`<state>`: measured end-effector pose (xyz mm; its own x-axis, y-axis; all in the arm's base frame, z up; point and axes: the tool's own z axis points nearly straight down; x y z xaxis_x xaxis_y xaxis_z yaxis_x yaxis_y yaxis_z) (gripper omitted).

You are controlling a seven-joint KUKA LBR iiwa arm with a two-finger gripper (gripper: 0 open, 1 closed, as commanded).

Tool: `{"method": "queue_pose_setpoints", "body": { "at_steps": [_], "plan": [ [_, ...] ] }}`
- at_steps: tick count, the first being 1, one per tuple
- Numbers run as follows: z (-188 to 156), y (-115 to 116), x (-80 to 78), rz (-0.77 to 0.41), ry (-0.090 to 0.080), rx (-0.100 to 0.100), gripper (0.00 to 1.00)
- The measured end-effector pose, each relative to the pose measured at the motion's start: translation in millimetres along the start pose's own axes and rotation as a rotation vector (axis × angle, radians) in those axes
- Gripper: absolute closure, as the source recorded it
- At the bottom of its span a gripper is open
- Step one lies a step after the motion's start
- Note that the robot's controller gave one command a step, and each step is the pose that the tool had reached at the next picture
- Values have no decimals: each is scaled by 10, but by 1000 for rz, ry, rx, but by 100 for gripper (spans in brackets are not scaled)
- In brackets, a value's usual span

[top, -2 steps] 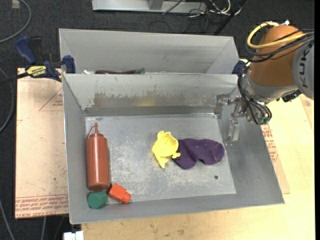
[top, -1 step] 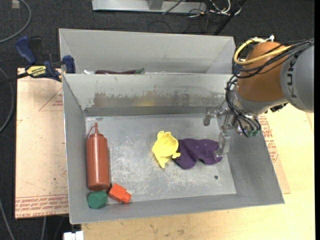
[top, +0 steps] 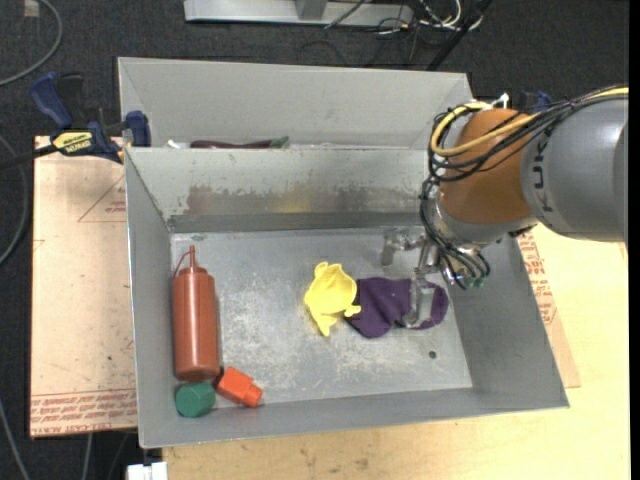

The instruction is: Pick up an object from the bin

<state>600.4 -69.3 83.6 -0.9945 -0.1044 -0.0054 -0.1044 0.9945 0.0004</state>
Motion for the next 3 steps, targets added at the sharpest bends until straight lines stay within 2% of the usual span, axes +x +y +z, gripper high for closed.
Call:
{"method": "queue_pose_setpoints", "body": {
  "at_steps": [1,2,3],
  "plan": [
    [131,293,229,-168,-3,2,100],
    [132,292,231,-168,-2,2,0],
    [131,294,230,-169,-3,2,100]
  ]
}}
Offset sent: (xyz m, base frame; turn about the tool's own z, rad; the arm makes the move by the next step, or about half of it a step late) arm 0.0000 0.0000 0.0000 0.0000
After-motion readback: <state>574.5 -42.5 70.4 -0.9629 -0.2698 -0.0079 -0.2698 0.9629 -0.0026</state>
